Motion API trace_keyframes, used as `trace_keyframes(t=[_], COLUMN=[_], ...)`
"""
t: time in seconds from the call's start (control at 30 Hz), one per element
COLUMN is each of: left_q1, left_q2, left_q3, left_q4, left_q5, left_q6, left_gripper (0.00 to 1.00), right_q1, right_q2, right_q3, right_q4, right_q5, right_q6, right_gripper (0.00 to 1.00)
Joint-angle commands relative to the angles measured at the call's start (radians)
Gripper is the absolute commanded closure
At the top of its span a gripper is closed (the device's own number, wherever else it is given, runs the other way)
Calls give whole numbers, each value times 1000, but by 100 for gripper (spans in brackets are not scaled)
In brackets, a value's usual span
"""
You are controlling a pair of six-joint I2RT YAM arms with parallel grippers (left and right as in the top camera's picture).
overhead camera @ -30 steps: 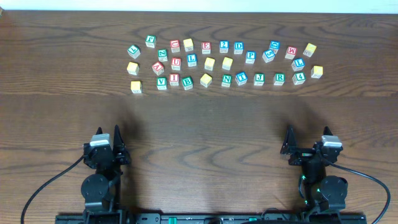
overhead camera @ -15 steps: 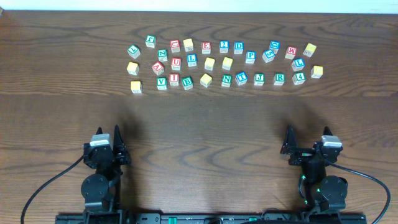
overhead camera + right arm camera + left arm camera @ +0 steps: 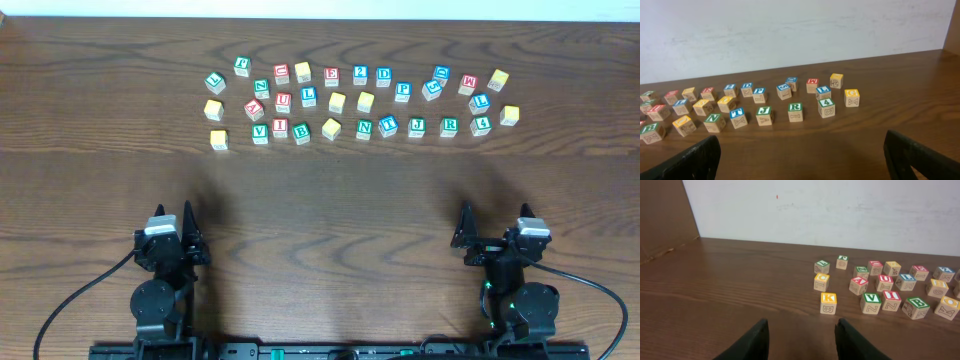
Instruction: Spell out NEURIPS
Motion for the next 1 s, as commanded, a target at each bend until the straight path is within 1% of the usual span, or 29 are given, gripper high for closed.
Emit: trace_keyframes(t=[0.0,0.47,0.73,0.97], left_q1=[-5,-5,-5,-5], left_q2=[1,13,13,13], left_q3=[-14,-14,-14,17], left_q4=[-48,-48,-39,-34], left_q5=[-12,-12,-12,-12], left_q6=[14,14,14,14], left_gripper=[58,58,58,58], right_q1=[-7,-7,-7,-7], right_q2=[-5,-5,-5,-5], right_q3=[-3,-3,-3,-3], right_q4=[-1,3,34,128], right_q5=[8,8,8,8], right_q6=[-10,-10,-10,-37], right_gripper=[1,1,1,1])
